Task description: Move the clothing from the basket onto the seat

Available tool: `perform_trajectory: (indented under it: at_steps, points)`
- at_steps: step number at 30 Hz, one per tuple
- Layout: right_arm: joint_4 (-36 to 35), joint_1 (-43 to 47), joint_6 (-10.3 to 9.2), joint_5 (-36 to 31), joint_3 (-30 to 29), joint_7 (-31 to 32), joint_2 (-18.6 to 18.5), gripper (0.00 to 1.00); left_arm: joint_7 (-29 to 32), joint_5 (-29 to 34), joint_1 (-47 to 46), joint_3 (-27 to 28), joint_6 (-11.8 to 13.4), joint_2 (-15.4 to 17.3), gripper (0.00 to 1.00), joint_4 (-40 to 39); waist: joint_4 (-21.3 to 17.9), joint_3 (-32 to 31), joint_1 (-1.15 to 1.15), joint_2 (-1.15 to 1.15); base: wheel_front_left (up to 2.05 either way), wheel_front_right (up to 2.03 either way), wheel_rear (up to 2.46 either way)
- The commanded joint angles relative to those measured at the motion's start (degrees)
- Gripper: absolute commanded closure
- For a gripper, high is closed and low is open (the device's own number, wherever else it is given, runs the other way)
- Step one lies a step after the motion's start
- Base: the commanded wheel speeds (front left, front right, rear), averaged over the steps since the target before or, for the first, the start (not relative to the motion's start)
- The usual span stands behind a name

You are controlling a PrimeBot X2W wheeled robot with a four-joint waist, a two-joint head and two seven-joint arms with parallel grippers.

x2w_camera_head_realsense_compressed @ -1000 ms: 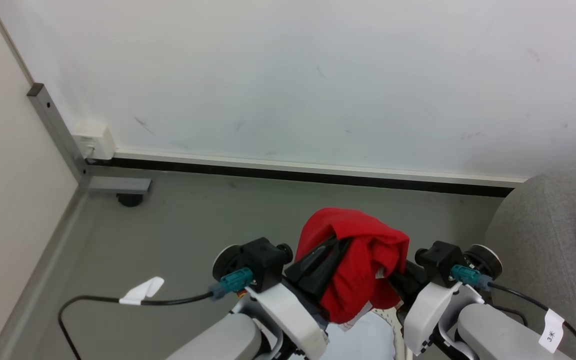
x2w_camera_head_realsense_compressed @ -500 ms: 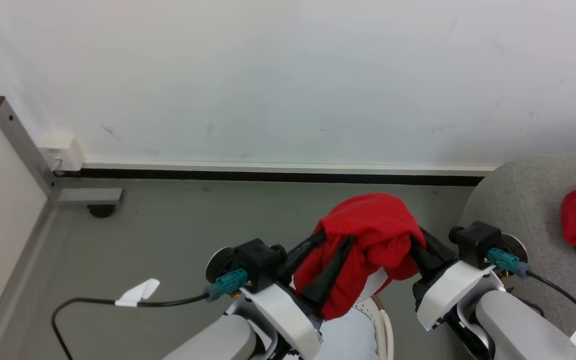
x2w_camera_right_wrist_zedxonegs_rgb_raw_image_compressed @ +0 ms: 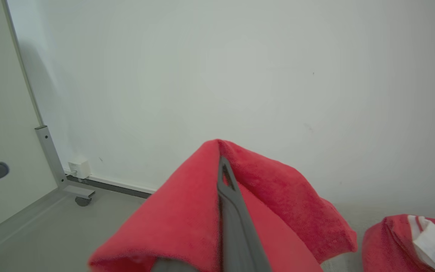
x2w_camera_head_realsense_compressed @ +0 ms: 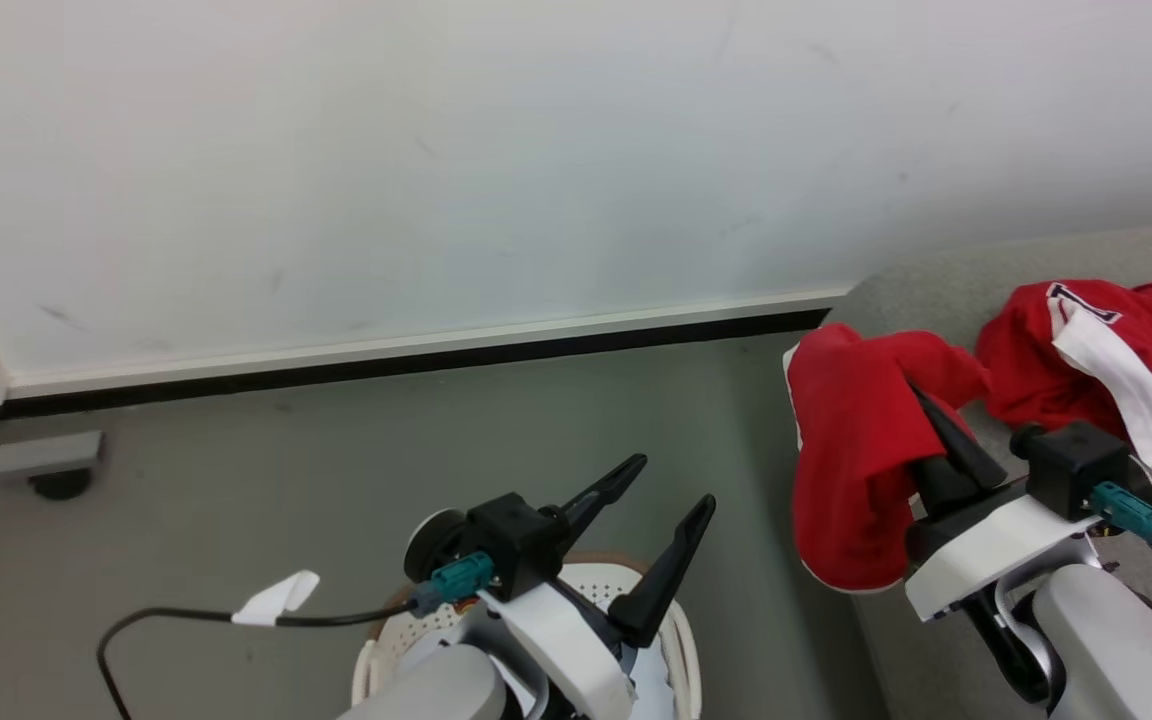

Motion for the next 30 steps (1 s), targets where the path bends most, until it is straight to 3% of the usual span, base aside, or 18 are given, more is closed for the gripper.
perform_trajectory:
  at_steps: [1,17,30]
  points:
    - [-0.9,1.1,-0.13,-0.6,-1.3,-0.2,-0.5,1.00,0.1,0.5,0.5,0.0,0.1,0.4,0.00,0.0,-3.1,0.8,0.00,0.00,0.00,0.00,0.00]
    - [-9.2,8.5,-0.13,-5.9,-11.3,-0.2,0.6,1.00,-0.1,3.6,-0.3,0.9,-0.4,1.1,0.00,-0.5,-16.5,4.4,0.00,0.00,0.00,0.00,0.00]
    - [-11.9,11.6,-0.13,-7.6,-14.7,-0.2,1.7,1.00,-0.1,6.4,1.4,3.7,-1.7,-0.1,0.00,-0.9,-19.9,5.3,0.00,0.00,0.00,0.00,0.00]
